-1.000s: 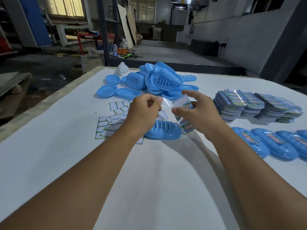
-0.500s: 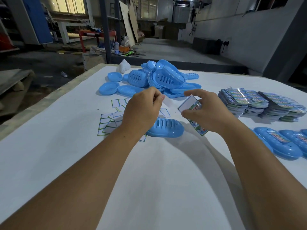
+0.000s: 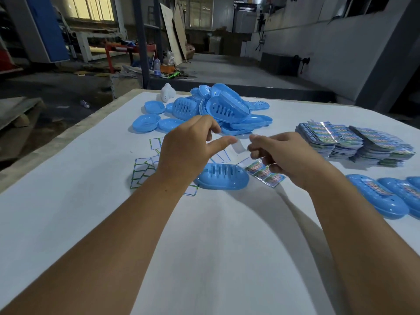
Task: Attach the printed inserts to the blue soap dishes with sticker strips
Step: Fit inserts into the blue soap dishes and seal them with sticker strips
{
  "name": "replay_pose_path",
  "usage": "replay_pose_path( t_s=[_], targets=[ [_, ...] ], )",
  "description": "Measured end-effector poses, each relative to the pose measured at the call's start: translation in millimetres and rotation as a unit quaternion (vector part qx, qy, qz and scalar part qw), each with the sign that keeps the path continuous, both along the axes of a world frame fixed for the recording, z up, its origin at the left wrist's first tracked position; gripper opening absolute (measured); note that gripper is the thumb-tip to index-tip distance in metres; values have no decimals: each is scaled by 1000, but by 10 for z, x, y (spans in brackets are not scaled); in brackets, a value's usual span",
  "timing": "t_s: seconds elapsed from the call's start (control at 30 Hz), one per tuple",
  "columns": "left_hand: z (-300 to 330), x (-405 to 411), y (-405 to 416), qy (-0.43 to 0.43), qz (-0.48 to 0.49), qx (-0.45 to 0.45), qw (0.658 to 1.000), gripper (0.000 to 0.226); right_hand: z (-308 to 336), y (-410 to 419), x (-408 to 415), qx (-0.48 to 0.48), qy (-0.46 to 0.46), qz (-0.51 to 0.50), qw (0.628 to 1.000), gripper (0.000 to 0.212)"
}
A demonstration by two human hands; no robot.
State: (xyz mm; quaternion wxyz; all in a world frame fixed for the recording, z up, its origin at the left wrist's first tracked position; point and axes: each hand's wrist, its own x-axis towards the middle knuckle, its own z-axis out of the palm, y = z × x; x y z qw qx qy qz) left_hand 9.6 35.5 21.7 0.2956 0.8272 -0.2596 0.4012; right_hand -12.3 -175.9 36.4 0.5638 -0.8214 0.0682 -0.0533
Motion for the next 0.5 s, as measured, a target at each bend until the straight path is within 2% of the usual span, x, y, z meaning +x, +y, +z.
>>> replay_pose_path(
  t_s=[0.1, 0.2, 0.4, 0.5],
  targets=[
    [41, -24, 37, -12, -14, 0, 1000, 60, 10, -17, -49, 46, 89, 82, 992, 34],
    [71, -52, 49, -37, -26, 6, 999, 62, 48, -45, -74, 63, 135, 122, 981, 31],
    [81, -50, 48, -50, -33, 31, 998, 59, 75, -62, -105, 79, 142, 174, 971, 18],
    [84, -40, 56, -65, -31, 37, 997, 59, 71, -76, -91, 83, 121, 154, 977, 27]
  ],
)
